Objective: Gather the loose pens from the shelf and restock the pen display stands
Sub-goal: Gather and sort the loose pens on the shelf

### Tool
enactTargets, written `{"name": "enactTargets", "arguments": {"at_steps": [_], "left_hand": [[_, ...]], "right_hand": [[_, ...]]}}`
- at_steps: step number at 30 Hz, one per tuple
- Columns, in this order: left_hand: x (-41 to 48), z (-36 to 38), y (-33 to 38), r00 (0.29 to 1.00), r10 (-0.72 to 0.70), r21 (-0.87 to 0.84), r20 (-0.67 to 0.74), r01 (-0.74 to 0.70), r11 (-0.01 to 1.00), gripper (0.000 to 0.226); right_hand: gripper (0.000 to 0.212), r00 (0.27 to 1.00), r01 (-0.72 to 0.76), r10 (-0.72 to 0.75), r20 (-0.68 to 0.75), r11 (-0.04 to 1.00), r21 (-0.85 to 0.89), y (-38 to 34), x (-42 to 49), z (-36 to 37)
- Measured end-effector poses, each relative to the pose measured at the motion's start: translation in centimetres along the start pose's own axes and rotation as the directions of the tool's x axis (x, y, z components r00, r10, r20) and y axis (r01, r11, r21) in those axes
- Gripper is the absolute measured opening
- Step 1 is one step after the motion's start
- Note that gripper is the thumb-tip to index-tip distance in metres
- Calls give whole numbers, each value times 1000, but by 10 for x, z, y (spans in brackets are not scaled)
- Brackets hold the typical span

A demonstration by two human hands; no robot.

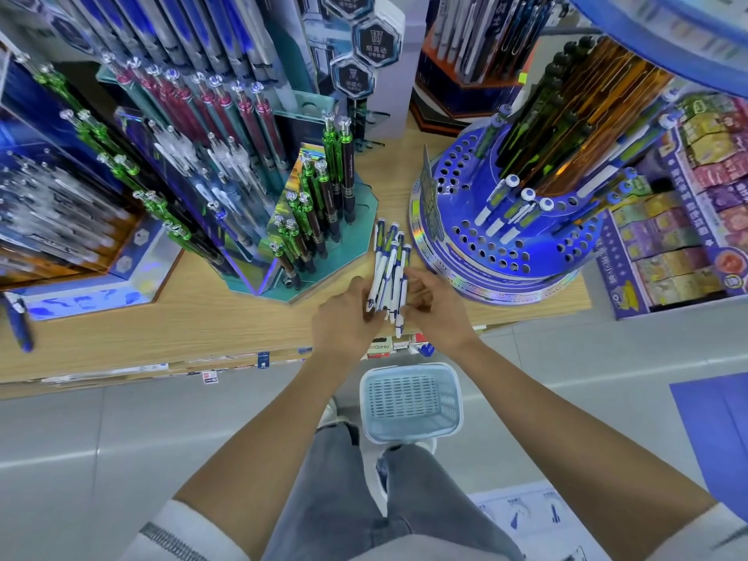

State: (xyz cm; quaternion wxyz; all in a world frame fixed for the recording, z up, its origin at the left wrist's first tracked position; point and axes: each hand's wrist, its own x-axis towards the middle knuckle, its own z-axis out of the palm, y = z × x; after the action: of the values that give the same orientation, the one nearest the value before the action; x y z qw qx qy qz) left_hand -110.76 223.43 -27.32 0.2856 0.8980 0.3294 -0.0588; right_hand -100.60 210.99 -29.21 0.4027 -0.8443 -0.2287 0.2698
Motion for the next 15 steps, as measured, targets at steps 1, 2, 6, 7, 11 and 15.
{"name": "enactTargets", "arguments": {"at_steps": [1, 2, 6, 7, 11, 15], "left_hand": [[0, 0, 0, 1000, 5, 36, -9, -4, 999, 32], [1, 0, 1, 1000, 16, 62, -20, -15, 998, 33], [-3, 1, 2, 993, 76, 66, -88, -70, 995, 37], [-5, 1, 0, 990, 77, 20, -121, -75, 997, 36], [-9, 4, -11, 985, 134, -86, -111, -144, 986, 42], [-2, 6, -8, 992, 56, -92, -115, -67, 993, 32]], "right_hand": [[53, 1000, 1, -1, -11, 1000, 8, -1, 0, 1], [49, 1000, 2, -1, -24, 1000, 19, -1, -1, 1], [46, 997, -9, 8, -81, 1000, -7, -1, -2, 5], [45, 994, -21, 19, -110, 1000, -19, -1, 0, 7], [44, 979, -58, 36, -201, 993, -103, -10, 7, 15], [29, 966, -53, 15, -258, 989, -141, -16, 11, 20]]}}
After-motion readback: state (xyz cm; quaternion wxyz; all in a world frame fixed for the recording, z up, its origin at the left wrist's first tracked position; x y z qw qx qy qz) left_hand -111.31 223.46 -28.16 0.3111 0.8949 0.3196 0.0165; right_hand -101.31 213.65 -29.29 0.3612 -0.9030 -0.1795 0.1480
